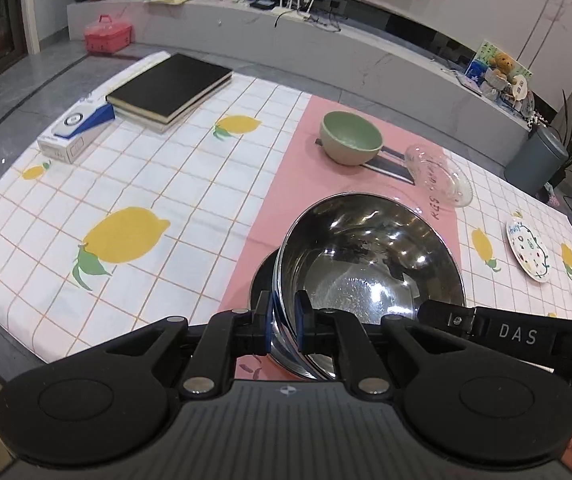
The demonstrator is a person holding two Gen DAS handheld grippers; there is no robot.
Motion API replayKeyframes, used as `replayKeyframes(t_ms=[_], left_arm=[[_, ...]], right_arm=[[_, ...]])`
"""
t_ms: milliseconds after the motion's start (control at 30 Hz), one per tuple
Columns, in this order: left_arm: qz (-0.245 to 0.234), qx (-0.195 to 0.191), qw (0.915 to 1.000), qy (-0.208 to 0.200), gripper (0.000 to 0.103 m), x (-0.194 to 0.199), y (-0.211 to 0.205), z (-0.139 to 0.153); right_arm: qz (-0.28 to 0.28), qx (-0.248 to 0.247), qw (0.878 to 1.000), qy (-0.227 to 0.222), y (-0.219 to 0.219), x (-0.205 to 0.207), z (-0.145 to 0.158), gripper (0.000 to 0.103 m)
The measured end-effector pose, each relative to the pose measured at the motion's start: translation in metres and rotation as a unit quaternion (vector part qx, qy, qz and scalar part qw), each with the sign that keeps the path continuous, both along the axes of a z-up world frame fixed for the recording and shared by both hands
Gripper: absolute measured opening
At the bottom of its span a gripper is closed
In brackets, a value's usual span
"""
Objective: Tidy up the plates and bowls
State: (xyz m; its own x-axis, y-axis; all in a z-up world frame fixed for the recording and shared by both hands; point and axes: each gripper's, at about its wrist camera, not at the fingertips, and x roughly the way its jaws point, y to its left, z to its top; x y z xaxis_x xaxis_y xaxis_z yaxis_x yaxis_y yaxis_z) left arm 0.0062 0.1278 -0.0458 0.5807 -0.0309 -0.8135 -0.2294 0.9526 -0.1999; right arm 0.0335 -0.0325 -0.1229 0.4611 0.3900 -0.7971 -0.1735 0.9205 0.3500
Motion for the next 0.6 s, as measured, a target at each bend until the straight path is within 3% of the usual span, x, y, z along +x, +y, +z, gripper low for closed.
replayKeyframes(t_ms=[333, 600], left_arm=[[0.009, -0.006, 0.9995, 0.031, 0.011, 0.012, 0.008, -0.023], [0.004, 0.005, 0.9989, 0.046, 0.012, 0.021, 0.004, -0.031]], right_arm=[[0.002, -0.016, 1.0, 0.026, 0.014, 0.017, -0.023, 0.011], [0.009, -0.039, 0.999, 0.021, 0.021, 0.024, -0.029, 0.011]])
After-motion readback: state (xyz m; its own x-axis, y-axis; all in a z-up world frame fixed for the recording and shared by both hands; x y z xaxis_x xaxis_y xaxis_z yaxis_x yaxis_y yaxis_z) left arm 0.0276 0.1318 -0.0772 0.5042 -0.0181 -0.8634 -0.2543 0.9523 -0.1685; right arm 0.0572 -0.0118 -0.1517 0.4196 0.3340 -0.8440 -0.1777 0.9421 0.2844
